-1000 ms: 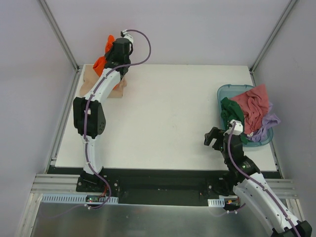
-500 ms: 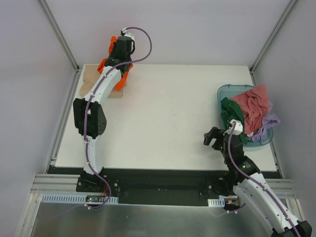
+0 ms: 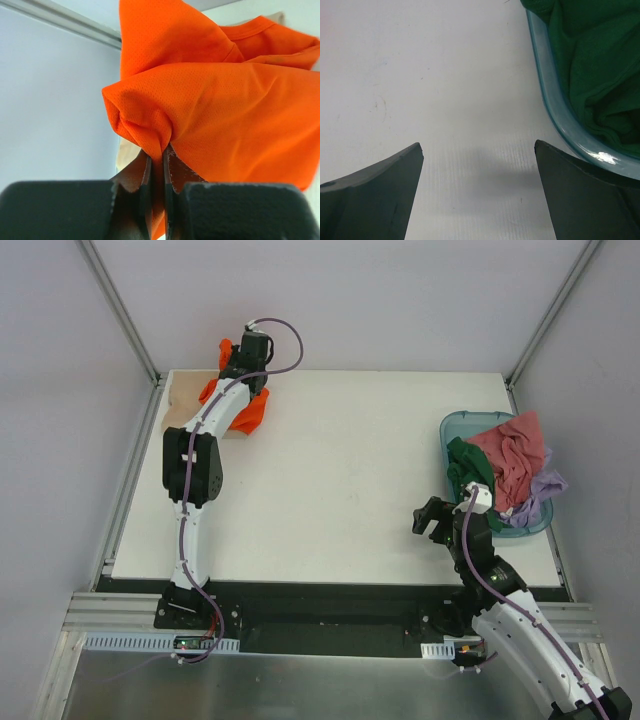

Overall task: Fold and stack the t-shirts
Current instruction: Put the neatly folded tshirt into the corner of the board with the left arm

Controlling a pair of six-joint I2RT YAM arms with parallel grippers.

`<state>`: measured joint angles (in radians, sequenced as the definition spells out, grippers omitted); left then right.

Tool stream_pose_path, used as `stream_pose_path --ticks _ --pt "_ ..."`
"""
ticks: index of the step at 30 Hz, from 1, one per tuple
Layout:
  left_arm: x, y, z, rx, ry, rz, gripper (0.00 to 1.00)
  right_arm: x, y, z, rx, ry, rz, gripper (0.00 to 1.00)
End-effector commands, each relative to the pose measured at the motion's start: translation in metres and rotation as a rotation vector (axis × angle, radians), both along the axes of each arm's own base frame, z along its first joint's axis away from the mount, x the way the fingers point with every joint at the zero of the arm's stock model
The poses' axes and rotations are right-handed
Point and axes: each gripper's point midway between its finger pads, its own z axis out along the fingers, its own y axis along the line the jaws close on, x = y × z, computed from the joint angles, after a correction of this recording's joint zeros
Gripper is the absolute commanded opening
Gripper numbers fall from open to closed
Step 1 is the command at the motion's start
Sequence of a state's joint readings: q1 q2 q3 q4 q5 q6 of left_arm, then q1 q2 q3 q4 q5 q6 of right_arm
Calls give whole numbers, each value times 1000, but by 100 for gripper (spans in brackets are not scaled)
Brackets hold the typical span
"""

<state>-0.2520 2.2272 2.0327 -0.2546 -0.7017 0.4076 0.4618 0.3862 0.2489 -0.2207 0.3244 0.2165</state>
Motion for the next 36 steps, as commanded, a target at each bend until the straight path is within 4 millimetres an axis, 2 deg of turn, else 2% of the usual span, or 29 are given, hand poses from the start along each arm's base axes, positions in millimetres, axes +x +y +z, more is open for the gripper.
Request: stream_pose_path --ticks 1,4,8,14,19,22,27,32,36 --pt "6 34 32 31 -79 92 0 7 0 15 20 -38 -18 96" --pt "5 37 33 37 -89 119 0 7 0 13 15 -29 -20 96" --pt "2 54 39 73 -108 201 0 8 -1 9 0 -13 -25 96" --pt "-5 49 44 80 -74 135 0 8 -3 7 -10 -6 -33 96" --pt "-3 50 26 96 -36 139 0 8 -4 6 -15 -5 -36 96" --pt "-1 60 21 143 -26 191 0 7 -5 5 -18 -3 -38 96" --pt "-7 82 34 180 -85 322 0 8 -8 6 -26 -9 -55 96" --pt "-10 88 30 216 -78 360 2 8 -8 5 -31 2 -56 96" --pt "-4 93 36 288 -121 411 6 7 -6 2 -29 18 -50 96"
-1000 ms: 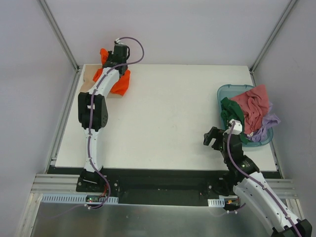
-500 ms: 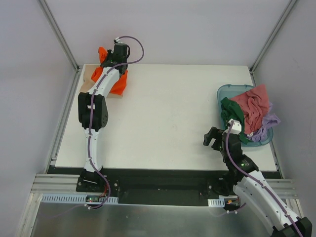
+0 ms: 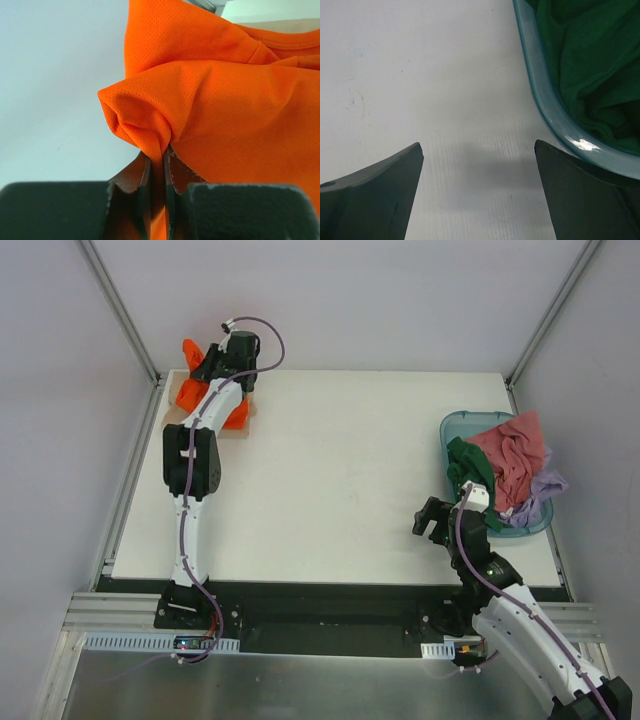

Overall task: Fold and stack the t-shirts
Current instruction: Put the neatly folded tshirt into the corner of the board with the left arm

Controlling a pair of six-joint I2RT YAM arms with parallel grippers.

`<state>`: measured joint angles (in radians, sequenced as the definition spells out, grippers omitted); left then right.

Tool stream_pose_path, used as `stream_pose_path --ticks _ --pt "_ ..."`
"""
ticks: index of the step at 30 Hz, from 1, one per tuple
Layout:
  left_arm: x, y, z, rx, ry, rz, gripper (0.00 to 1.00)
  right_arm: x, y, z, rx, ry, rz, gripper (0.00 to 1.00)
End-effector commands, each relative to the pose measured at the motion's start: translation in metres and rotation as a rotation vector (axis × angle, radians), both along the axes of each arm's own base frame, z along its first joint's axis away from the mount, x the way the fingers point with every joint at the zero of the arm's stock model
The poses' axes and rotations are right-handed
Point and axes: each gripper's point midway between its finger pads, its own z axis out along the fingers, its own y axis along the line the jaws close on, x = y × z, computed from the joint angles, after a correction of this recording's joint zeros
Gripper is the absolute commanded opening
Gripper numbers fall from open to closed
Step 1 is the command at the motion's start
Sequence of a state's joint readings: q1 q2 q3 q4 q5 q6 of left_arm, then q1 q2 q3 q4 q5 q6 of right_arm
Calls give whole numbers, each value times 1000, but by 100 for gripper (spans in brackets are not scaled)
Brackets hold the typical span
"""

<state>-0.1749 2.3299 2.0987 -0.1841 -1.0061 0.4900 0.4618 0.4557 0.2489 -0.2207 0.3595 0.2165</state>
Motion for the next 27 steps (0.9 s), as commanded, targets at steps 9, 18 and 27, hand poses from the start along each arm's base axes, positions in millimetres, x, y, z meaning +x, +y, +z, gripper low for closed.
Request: stream_pose_path --ticks 9,18,27 --pt "9 9 30 163 -91 76 28 7 -2 20 20 -56 -34 96" --pt "8 11 38 216 -99 100 54 6 -3 21 22 -52 -36 96" --pt "0 2 56 155 -156 79 86 6 -2 20 26 -47 -32 96"
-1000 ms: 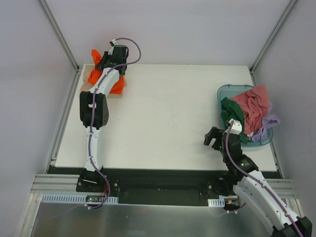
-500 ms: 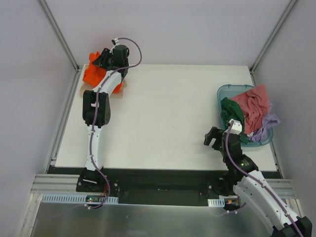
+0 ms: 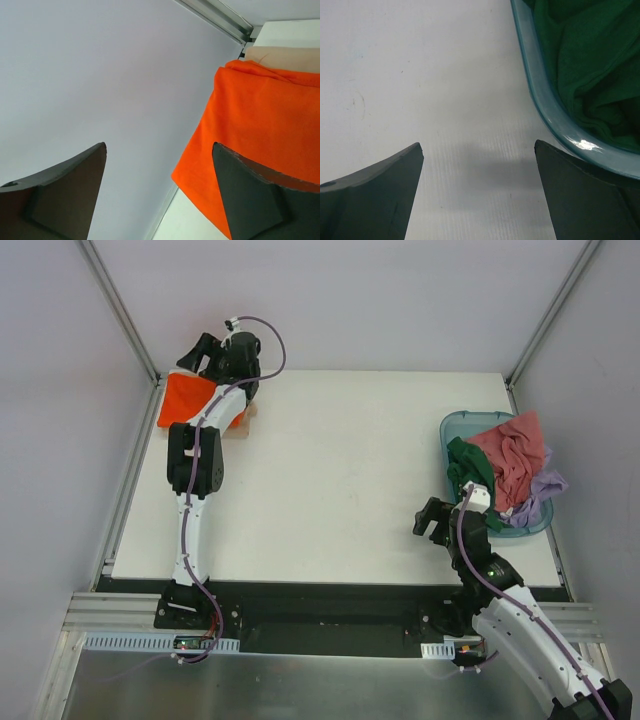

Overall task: Fold and stack the t-shirts
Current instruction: Put the neatly folded tshirt into the corner of the board with the left arm

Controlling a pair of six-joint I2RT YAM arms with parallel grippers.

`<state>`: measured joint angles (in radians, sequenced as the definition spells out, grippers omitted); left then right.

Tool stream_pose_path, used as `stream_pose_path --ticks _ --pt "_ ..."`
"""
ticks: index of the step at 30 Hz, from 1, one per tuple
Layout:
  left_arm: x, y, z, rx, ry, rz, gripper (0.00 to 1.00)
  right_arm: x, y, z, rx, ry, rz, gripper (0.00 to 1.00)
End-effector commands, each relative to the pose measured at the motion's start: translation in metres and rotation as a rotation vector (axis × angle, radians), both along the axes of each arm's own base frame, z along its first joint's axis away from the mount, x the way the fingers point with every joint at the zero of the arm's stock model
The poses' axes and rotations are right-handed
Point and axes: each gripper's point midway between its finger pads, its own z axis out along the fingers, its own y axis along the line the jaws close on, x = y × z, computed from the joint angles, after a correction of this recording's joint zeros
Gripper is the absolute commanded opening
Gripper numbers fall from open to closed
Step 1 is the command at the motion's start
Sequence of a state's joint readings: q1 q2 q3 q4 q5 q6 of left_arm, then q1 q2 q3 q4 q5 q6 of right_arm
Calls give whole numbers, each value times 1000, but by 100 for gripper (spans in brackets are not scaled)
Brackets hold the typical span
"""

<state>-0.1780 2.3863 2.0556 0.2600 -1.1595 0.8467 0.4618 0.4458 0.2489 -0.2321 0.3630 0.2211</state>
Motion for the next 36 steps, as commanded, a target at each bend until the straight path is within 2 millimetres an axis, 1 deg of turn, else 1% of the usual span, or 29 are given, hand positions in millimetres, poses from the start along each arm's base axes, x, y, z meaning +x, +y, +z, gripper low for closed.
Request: stream_pose_path --ticks 1,2,3,5,6,7,8,9,10,11,12,14,15,16,17,18,20,21,22,23,24,25,27,28,29,30,32,35,36 --pt "-12 -16 38 -52 -110 -17 90 7 0 21 25 -49 -26 96" --pt "-14 -23 47 -60 -126 -30 94 7 0 21 27 -50 -25 96" --pt "-18 -32 59 -73 -145 -50 96 7 1 22 29 -49 -19 96" --pt "-25 -56 69 -149 -152 -124 99 6 3 22 37 -48 -7 96" --pt "-24 -76 74 -273 -176 -215 99 6 4 22 41 -50 -3 96" --pt "-30 -101 67 -436 -130 -320 99 6 5 23 47 -50 3 96" --pt "-49 -122 55 -612 -18 -406 99 5 7 24 52 -51 11 96" --pt "-59 -156 52 -840 31 -543 99 5 9 25 58 -53 19 96" --pt "-76 -186 55 -1048 75 -664 99 4 11 26 67 -54 30 96" --pt "-95 -208 66 -1207 94 -752 99 3 13 28 76 -62 40 96" --pt "-113 -229 71 -1340 143 -832 99 2 15 30 86 -65 53 95" --pt "-153 -258 86 -1516 221 -946 99 1 18 33 102 -76 71 96" --pt "-171 -270 87 -1604 255 -969 99 0 19 35 111 -85 76 96" --pt "-185 -276 85 -1669 268 -968 99 0 20 36 117 -87 82 96" --pt "-198 -281 74 -1717 273 -935 99 -1 20 39 121 -95 83 96" --pt "-213 -290 70 -1729 254 -951 99 -2 19 39 120 -96 78 96" --pt "-245 -297 34 -1691 229 -926 99 -4 16 40 117 -91 72 96" --pt "-265 -302 24 -1652 221 -943 99 -6 15 39 114 -87 65 96" --pt "-280 -300 5 -1608 206 -923 99 -7 13 39 112 -85 55 96" --pt "-298 -300 -4 -1577 186 -923 99 -8 10 39 110 -87 44 96" --pt "-312 -293 -20 -1546 162 -894 99 -8 8 40 109 -90 33 96" --pt "-325 -290 -31 -1561 142 -880 99 -8 7 41 112 -97 27 96" --pt "-353 -280 -61 -1614 130 -854 99 -7 7 41 118 -108 25 96" --pt "-360 -272 -68 -1631 97 -833 99 -7 7 41 118 -112 24 96" --pt "-370 -261 -88 -1627 85 -787 99 -8 7 40 118 -111 24 96" --pt "-375 -253 -96 -1628 64 -767 99 -8 7 39 120 -113 29 96" --pt "-384 -243 -103 -1644 16 -757 99 -7 10 39 128 -128 42 96" --pt "-390 -239 -91 -1659 -50 -817 99 -5 14 44 149 -173 65 96" --pt "-387 -234 -84 -1645 -100 -829 99 -4 13 47 160 -187 53 96"
